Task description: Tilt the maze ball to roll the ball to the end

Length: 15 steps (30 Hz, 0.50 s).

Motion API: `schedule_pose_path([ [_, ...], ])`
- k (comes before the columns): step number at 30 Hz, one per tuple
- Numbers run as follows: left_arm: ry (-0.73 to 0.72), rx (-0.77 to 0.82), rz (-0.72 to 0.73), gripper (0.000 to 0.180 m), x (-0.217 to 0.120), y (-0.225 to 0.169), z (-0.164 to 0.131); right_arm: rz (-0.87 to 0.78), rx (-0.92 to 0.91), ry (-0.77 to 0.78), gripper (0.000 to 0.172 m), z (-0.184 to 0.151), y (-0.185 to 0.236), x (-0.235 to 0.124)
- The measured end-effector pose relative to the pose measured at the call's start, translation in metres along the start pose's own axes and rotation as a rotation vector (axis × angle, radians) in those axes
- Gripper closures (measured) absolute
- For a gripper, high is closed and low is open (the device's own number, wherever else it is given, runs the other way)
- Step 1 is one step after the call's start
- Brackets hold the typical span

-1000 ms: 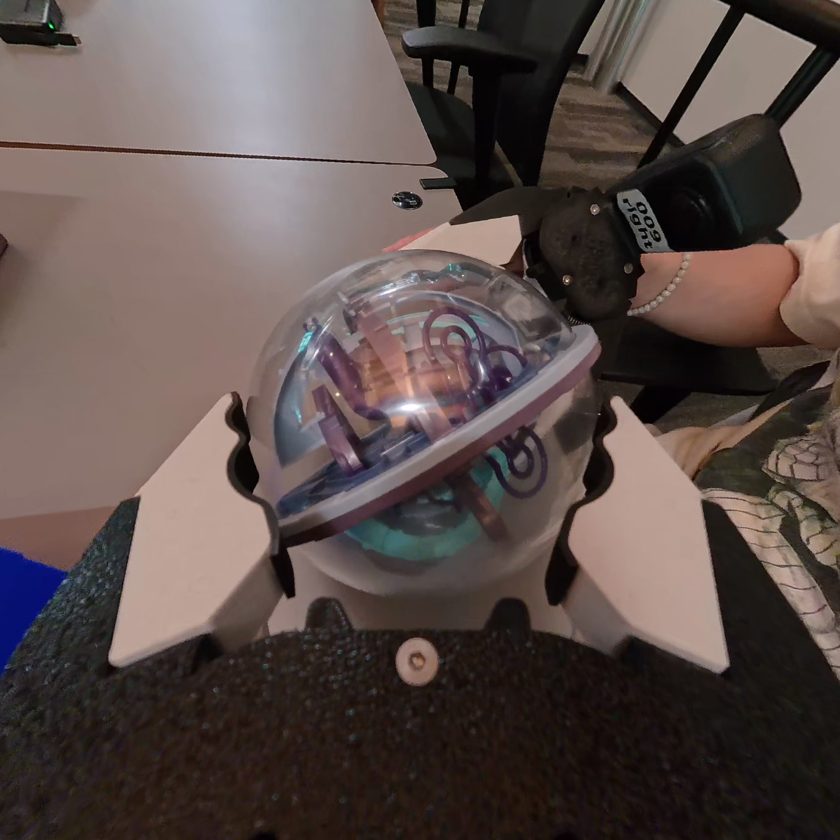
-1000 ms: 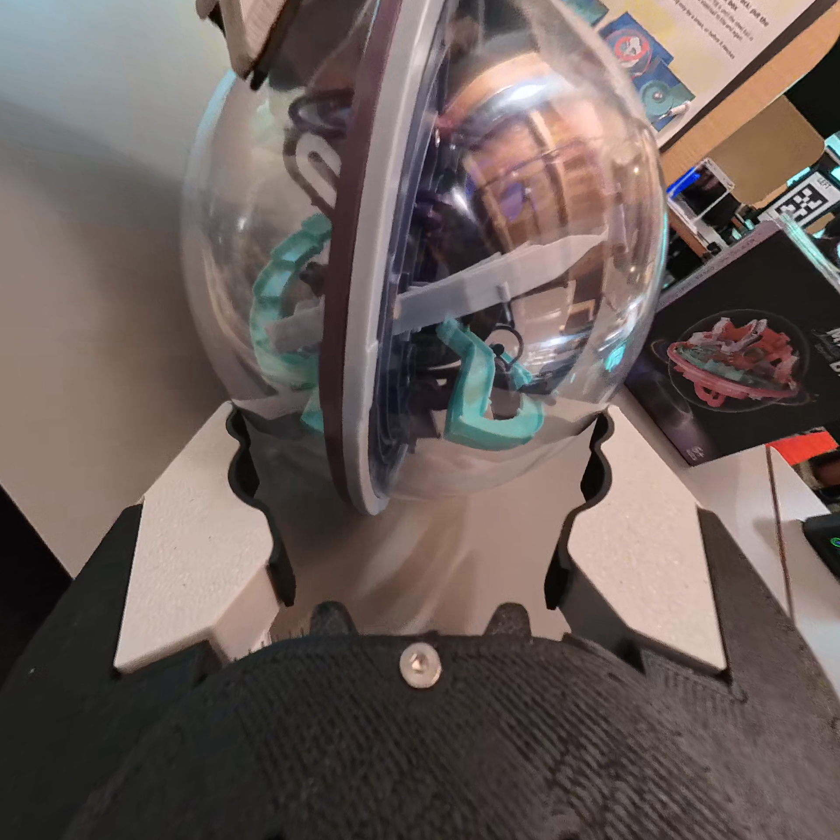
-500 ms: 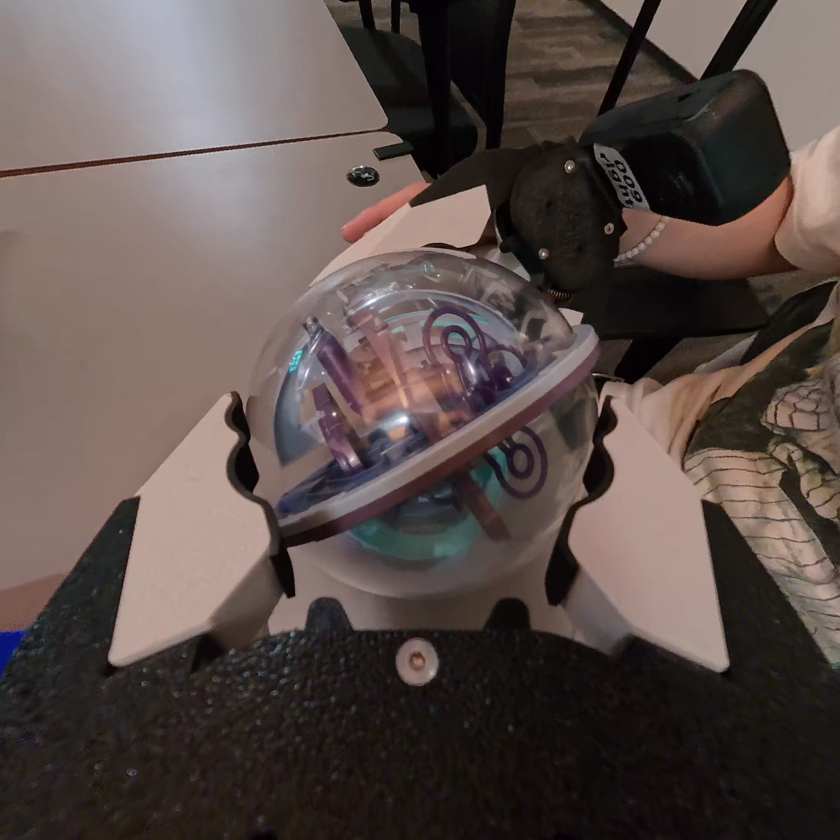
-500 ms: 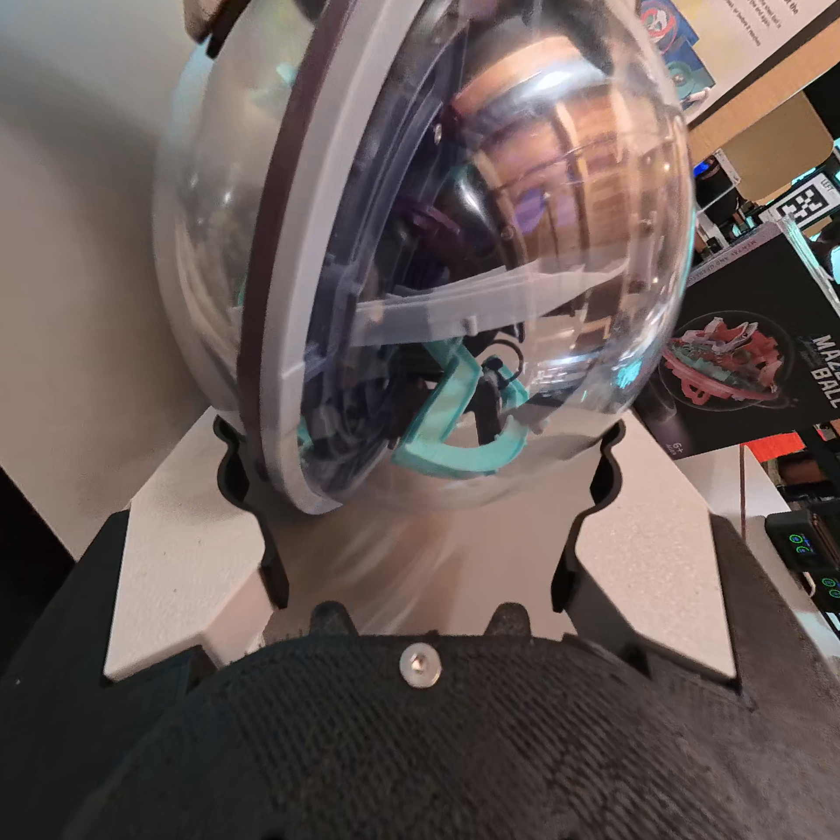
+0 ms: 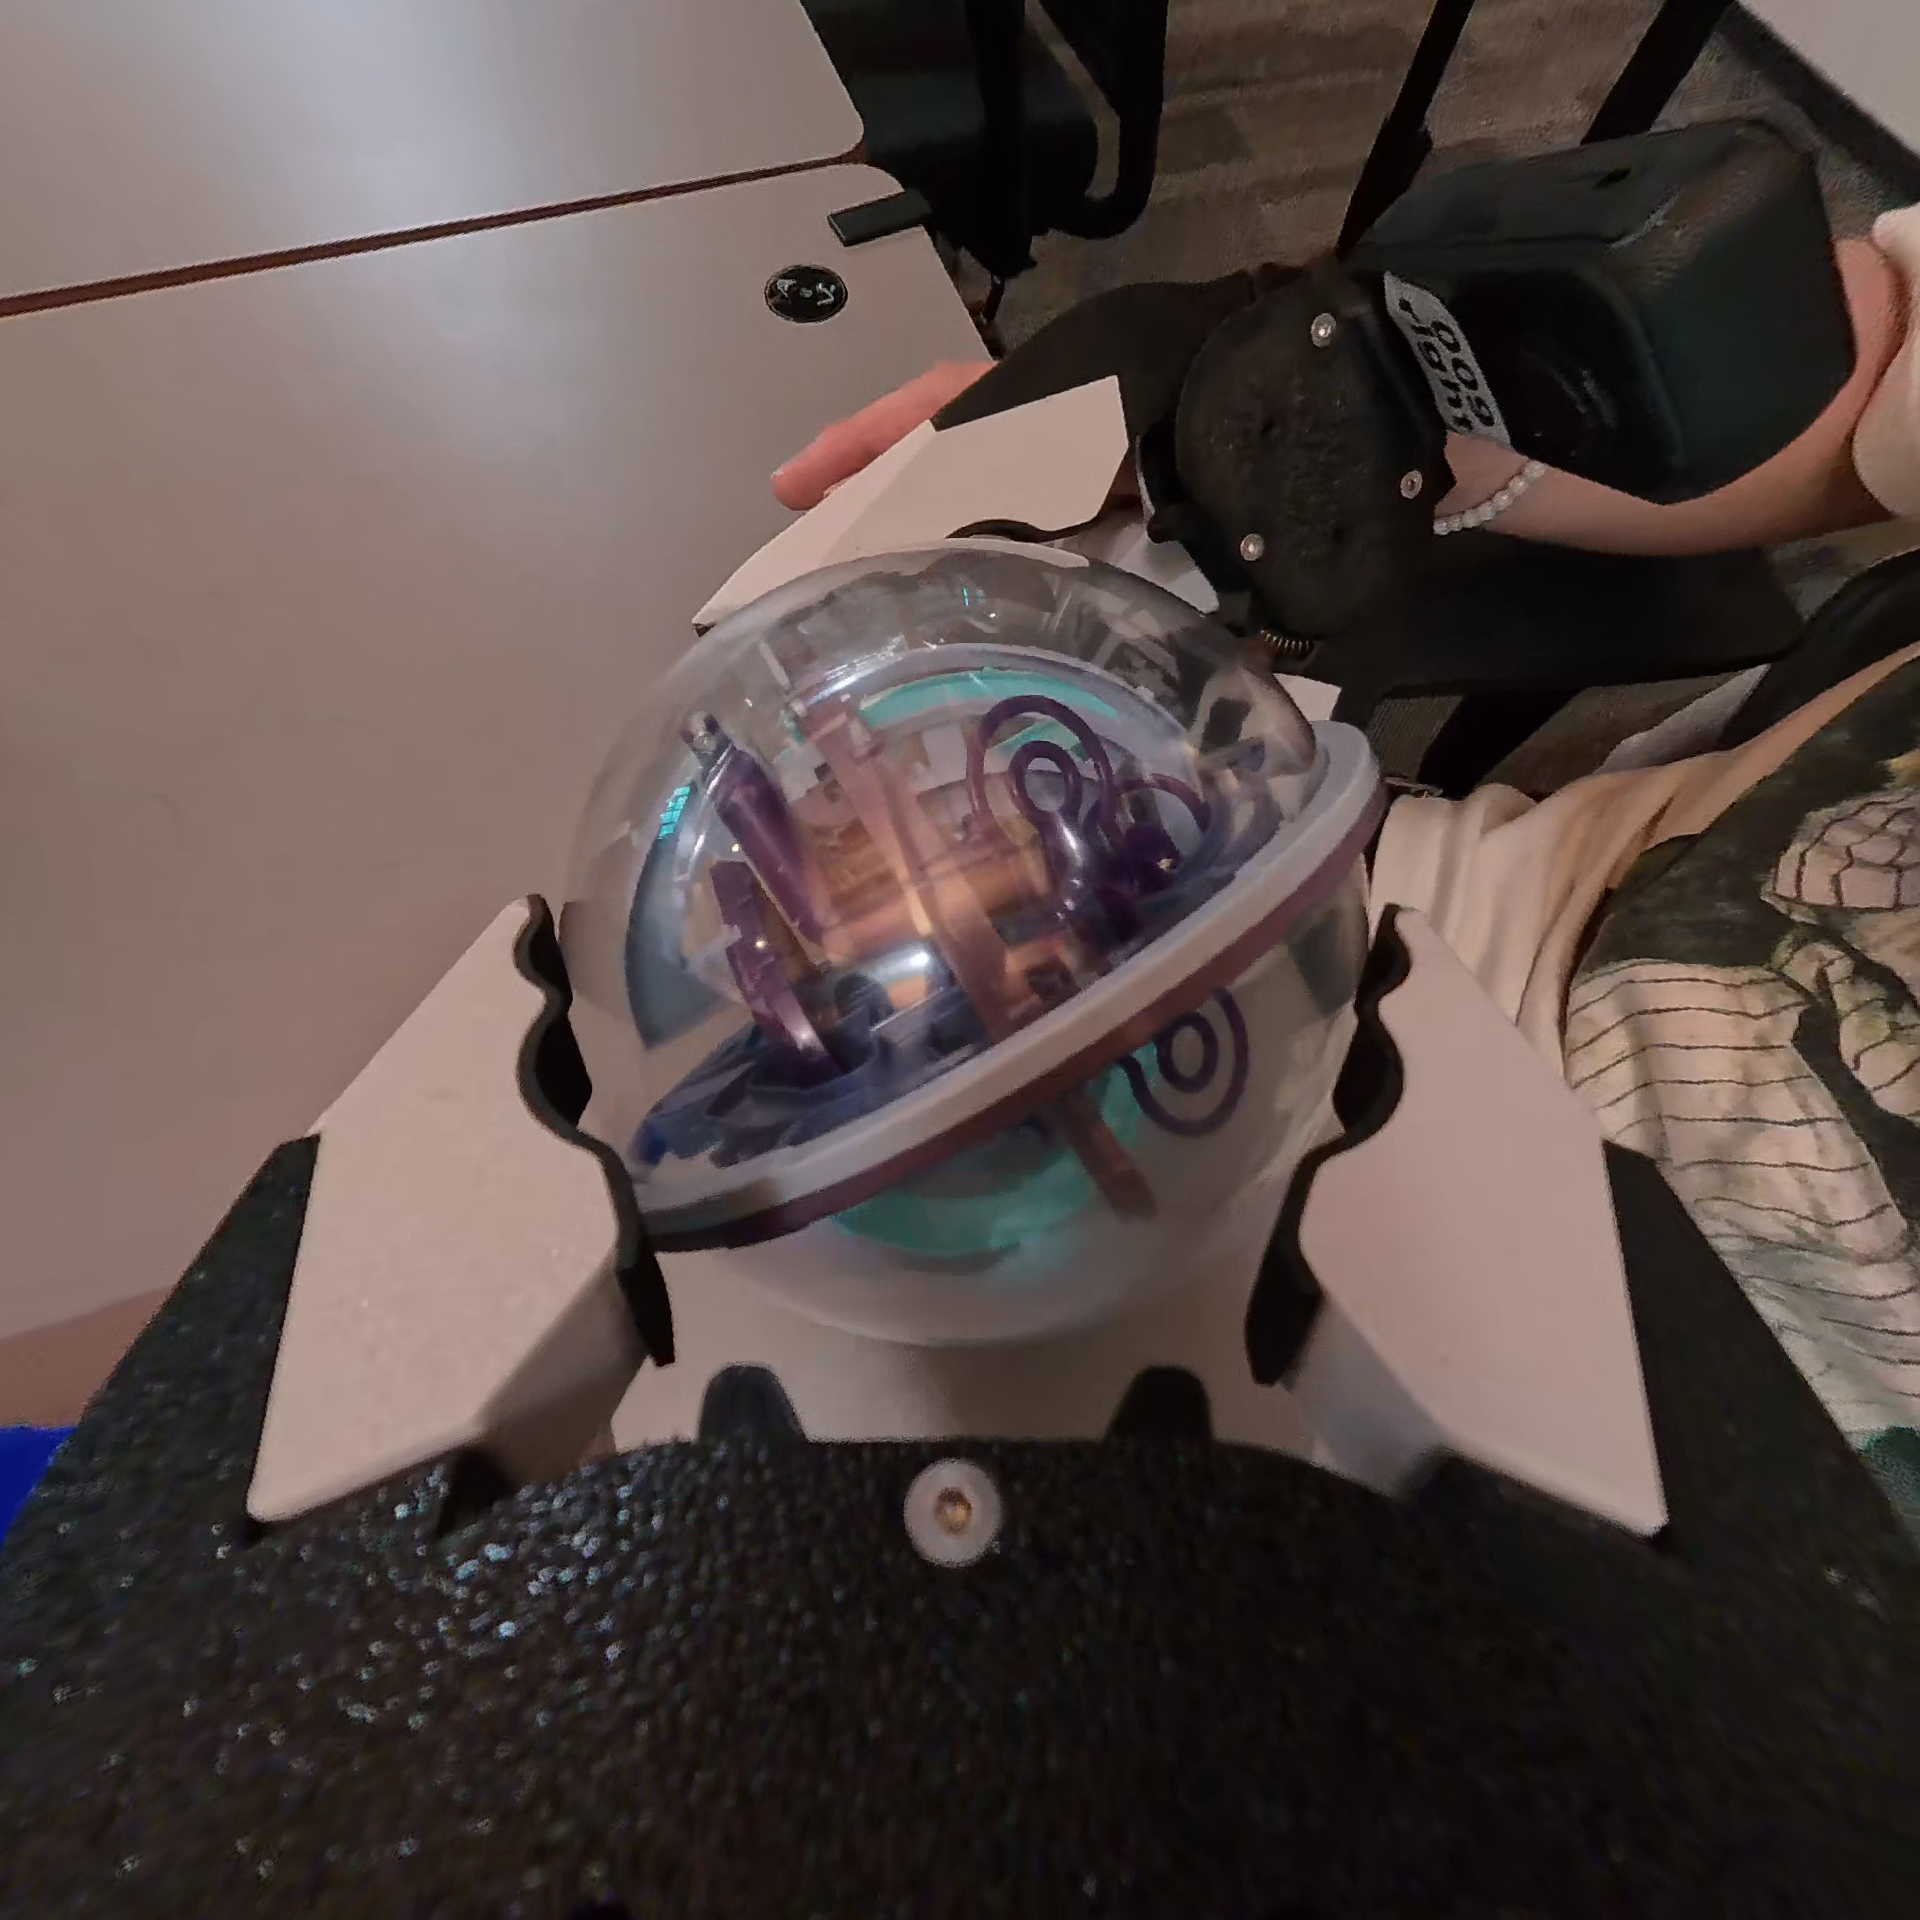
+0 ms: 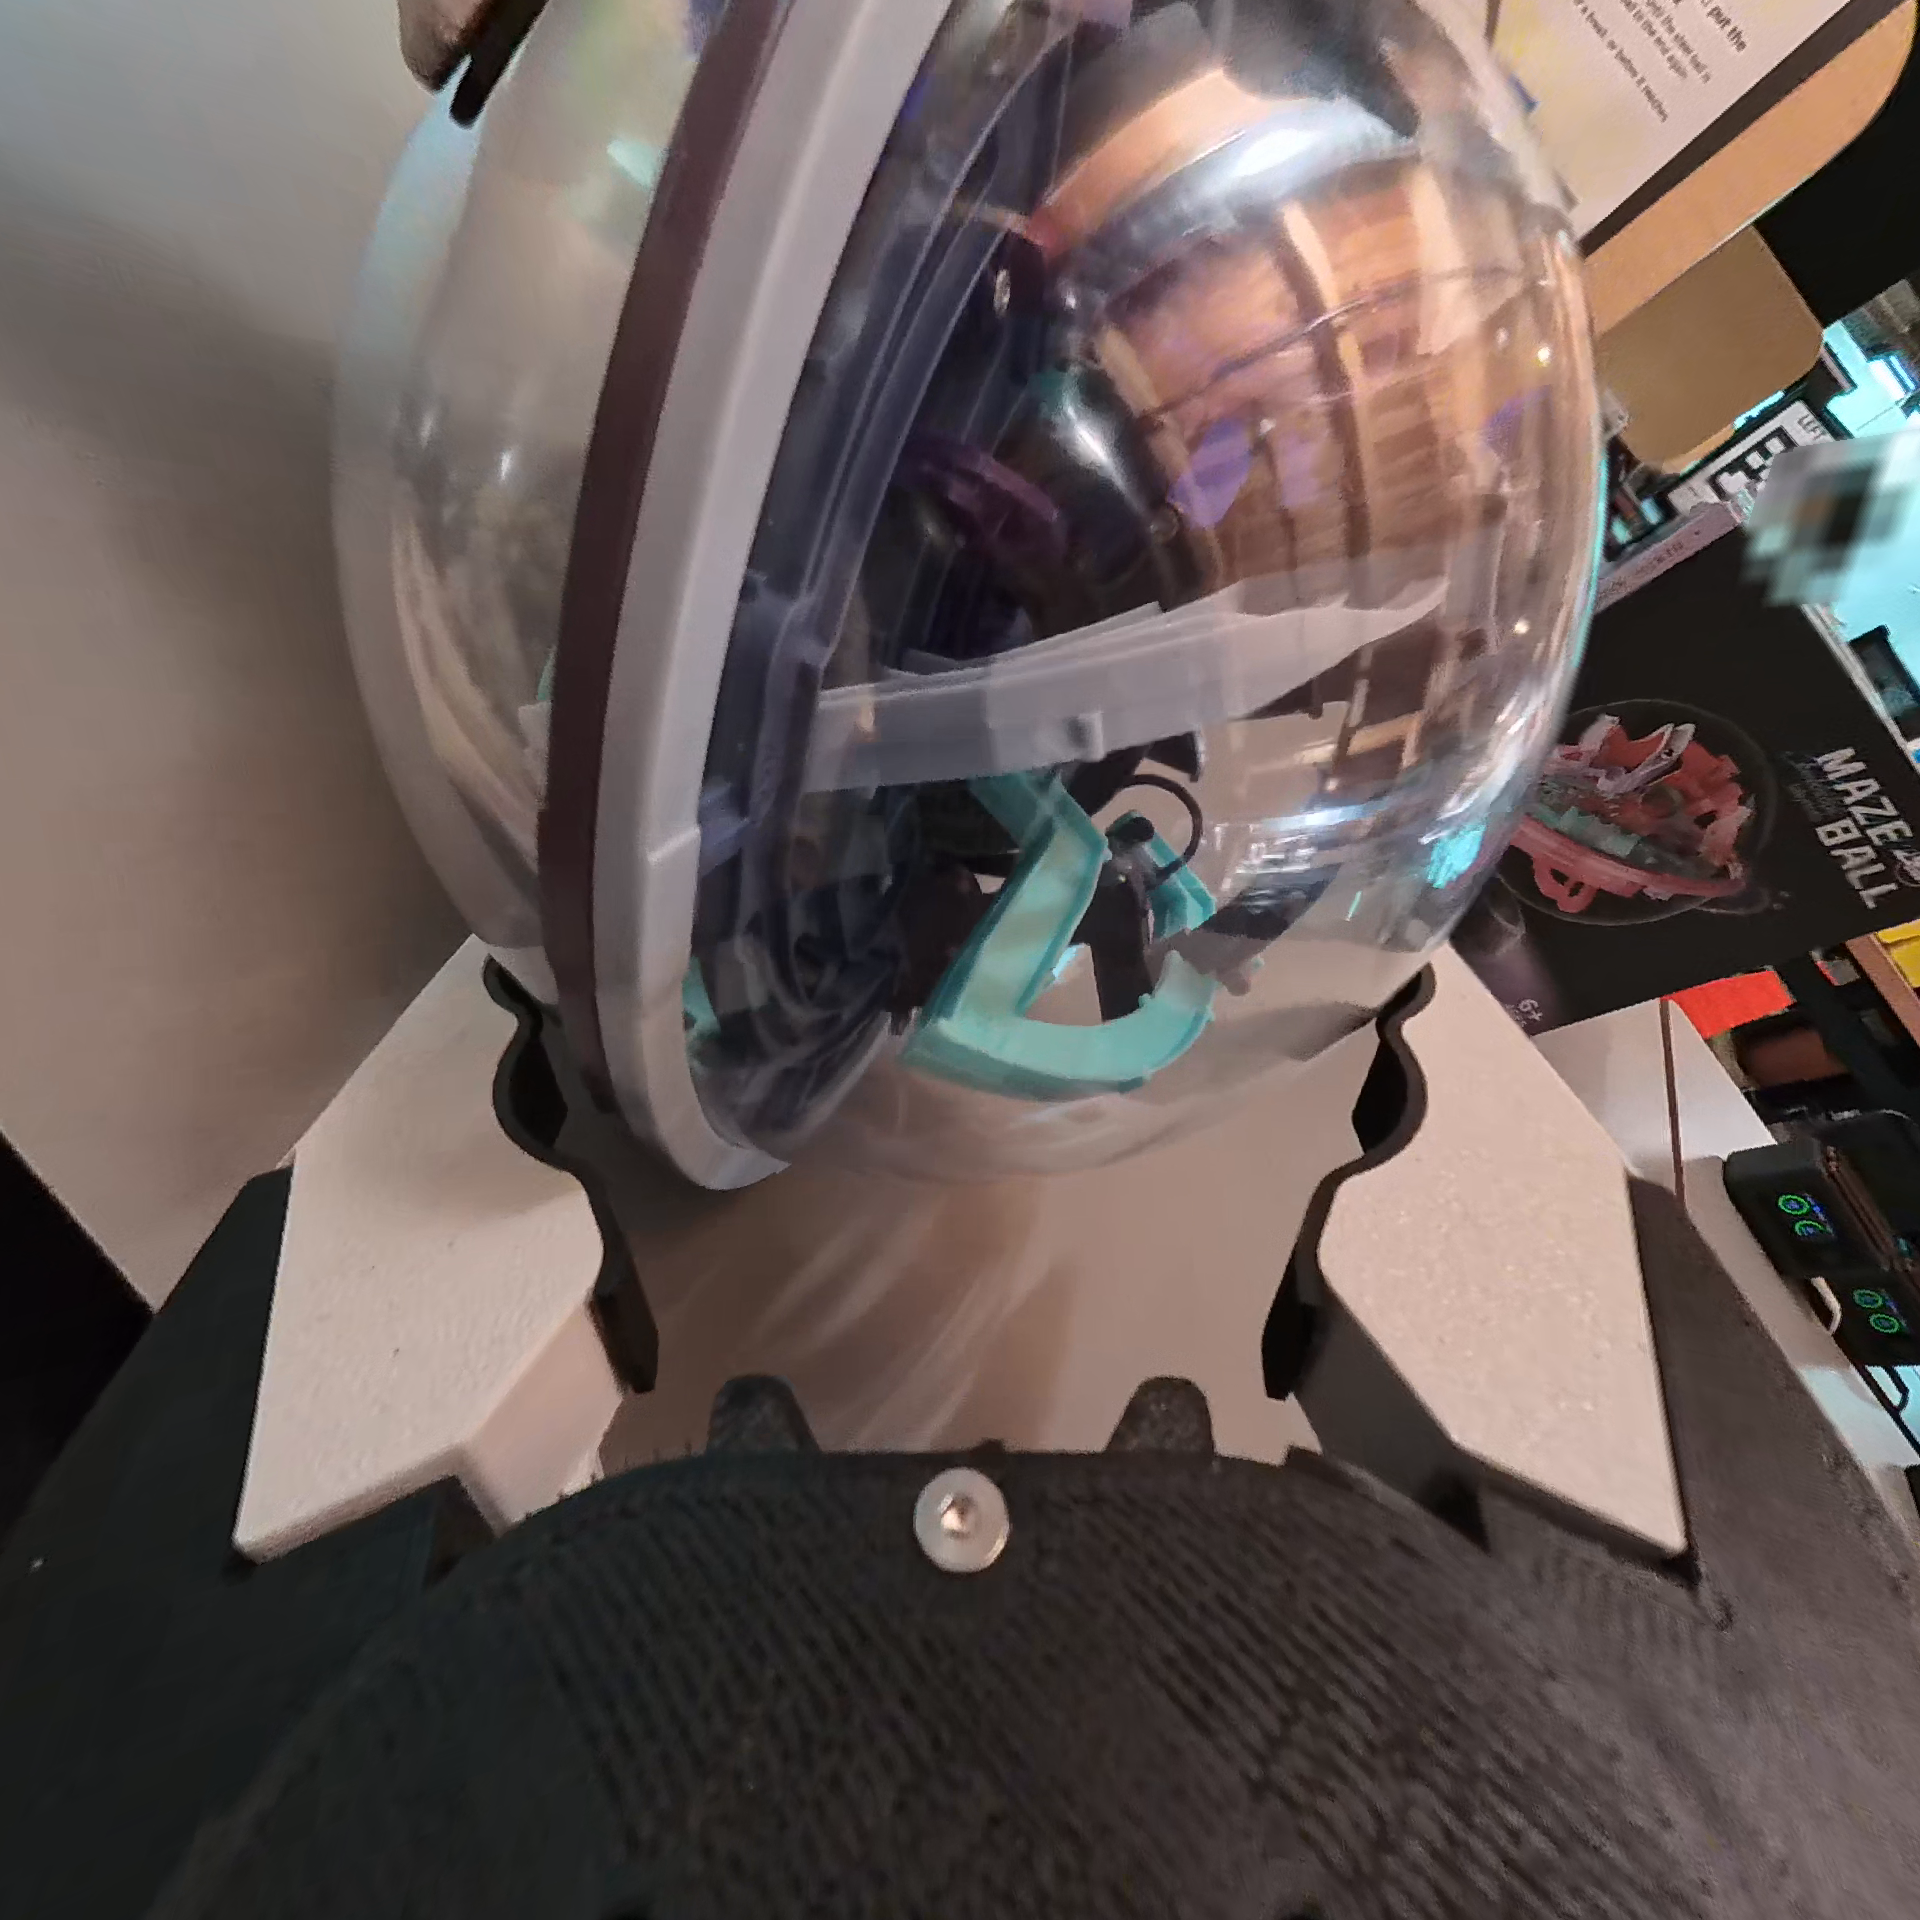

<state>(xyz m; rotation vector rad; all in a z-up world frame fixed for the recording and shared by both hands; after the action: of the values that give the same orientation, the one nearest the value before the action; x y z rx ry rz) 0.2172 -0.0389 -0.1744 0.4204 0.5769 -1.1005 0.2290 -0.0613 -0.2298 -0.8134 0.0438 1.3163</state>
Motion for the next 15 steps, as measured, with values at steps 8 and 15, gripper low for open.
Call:
schedule_pose_path([
  [8,0.064,0.074,0.019,0.036,0.0017,-0.0052,0.0004,-0.075,0.007,0.000,0.018,-0.0012,0.0029,-0.0016],
  [15,0.133,0.078,0.033,0.036,0.0027,-0.0052,-0.0010,-0.053,0.013,0.025,0.019,-0.0042,0.0036,-0.0011],
])
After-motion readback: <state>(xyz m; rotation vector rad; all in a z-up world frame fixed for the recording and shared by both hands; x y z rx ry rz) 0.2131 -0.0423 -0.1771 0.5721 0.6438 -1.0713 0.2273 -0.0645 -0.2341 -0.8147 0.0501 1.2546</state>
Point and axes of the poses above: each gripper's, where its closed fingertips meet, x out along the fingers, z out of its top, y = z × x across the jaws, the point moved 1 cm from there along -x, back along the fingers, and after that the axes turned 8 degrees about z, right-handed, at the moved point
